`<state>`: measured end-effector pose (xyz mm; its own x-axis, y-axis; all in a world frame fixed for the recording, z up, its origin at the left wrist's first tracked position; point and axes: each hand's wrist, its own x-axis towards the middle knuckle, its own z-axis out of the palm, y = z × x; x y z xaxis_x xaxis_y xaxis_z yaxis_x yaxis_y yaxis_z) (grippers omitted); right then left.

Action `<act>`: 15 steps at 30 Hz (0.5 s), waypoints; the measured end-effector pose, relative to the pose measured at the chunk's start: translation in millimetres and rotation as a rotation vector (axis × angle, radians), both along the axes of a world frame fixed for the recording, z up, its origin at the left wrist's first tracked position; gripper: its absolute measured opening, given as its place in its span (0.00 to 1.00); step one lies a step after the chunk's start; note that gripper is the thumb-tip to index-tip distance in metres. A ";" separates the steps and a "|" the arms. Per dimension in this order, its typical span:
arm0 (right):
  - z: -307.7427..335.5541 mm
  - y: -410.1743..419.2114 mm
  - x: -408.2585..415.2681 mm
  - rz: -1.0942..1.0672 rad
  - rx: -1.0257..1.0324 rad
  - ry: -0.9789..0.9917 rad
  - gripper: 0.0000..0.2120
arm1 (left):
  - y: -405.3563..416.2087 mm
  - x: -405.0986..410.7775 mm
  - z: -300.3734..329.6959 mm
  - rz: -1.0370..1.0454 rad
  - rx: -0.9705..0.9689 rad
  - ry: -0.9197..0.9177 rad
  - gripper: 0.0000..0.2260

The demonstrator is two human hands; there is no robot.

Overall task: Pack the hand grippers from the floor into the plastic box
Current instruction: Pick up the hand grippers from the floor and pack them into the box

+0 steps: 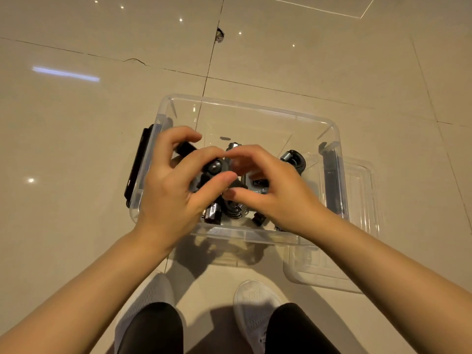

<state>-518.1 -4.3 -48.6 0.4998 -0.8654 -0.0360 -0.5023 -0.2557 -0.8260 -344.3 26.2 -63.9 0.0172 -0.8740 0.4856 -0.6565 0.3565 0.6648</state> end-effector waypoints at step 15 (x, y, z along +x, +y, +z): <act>-16.9 -29.1 -14.7 -0.479 0.362 -0.311 0.15 | -3.7 39.3 -35.9 0.094 0.201 -0.375 0.22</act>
